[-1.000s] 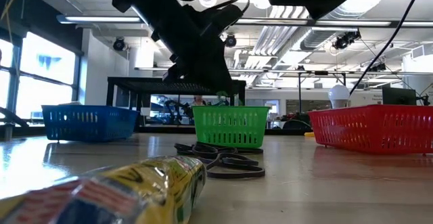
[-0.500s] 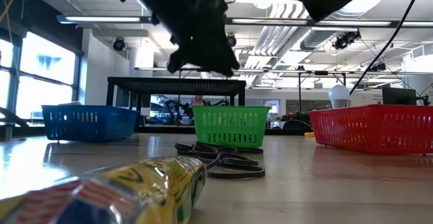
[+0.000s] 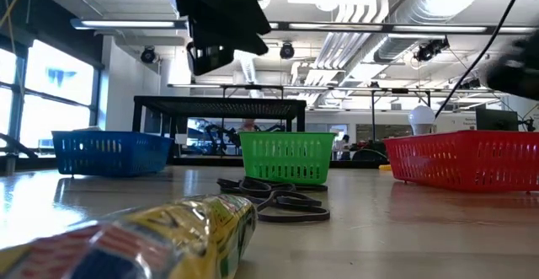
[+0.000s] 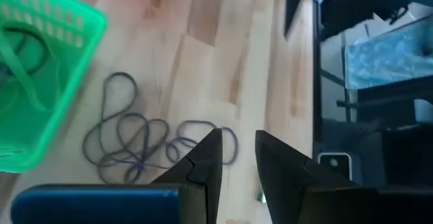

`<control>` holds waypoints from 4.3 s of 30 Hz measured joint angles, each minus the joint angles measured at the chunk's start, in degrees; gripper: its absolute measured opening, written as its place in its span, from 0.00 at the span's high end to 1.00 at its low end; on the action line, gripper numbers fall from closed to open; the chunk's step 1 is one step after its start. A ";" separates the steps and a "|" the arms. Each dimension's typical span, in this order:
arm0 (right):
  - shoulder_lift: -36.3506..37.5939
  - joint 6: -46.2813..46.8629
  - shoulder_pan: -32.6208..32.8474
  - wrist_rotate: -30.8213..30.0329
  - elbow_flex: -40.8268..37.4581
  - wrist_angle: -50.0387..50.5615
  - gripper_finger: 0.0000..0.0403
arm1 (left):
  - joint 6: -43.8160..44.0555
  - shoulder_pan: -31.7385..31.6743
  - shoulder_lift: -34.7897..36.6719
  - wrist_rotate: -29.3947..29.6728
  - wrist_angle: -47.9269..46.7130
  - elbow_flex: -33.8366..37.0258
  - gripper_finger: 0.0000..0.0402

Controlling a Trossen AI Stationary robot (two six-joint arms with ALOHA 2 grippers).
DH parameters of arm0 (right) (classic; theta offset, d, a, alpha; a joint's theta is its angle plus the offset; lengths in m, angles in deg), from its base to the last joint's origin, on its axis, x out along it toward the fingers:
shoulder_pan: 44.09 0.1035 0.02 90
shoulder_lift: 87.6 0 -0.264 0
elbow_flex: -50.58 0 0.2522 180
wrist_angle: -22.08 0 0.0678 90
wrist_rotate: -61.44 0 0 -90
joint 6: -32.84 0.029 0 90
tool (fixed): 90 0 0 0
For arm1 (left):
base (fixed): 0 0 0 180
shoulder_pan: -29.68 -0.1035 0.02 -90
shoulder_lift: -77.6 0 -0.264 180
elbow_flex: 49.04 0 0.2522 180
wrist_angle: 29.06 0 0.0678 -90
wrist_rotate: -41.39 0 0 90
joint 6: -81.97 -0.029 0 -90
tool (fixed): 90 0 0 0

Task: Pick & Place Office Desk Supplies
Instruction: Put the violet spring keychain into the red bin, then put the black rubber band into the green bin

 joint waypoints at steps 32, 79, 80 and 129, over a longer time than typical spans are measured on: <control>0.11 45.06 16.66 1.57 -2.70 42.89 0.53 | -4.01 25.42 0.00 22.78 0.52 0.09 0.79; 2.60 13.52 6.39 -26.21 14.24 53.81 0.99 | -5.36 26.07 -0.07 25.68 1.74 0.11 0.79; 2.60 11.02 4.89 -27.35 14.50 53.64 0.99 | -5.36 26.07 -0.07 25.66 2.04 0.11 0.79; -0.44 -41.08 -11.81 -11.78 17.14 12.55 0.63 | -7.96 27.71 -0.11 28.50 3.25 0.13 0.79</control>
